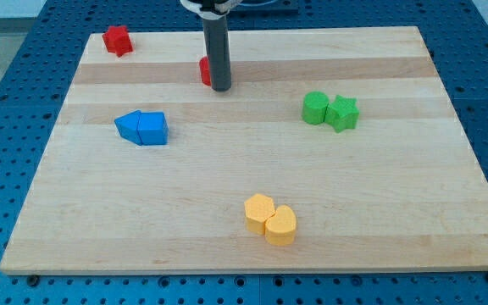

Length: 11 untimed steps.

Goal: Push the red star towards the red circle

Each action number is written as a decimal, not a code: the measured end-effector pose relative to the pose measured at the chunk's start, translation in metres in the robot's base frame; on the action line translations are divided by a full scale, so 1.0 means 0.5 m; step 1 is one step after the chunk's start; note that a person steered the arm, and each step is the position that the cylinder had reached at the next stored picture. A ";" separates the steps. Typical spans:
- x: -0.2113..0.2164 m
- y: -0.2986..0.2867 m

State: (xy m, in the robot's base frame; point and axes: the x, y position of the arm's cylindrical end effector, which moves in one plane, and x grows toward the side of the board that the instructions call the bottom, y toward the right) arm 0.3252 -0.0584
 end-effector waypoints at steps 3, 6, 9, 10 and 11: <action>0.035 -0.266; -0.236 -0.492; -0.238 -0.391; -0.219 -0.352; -0.193 -0.326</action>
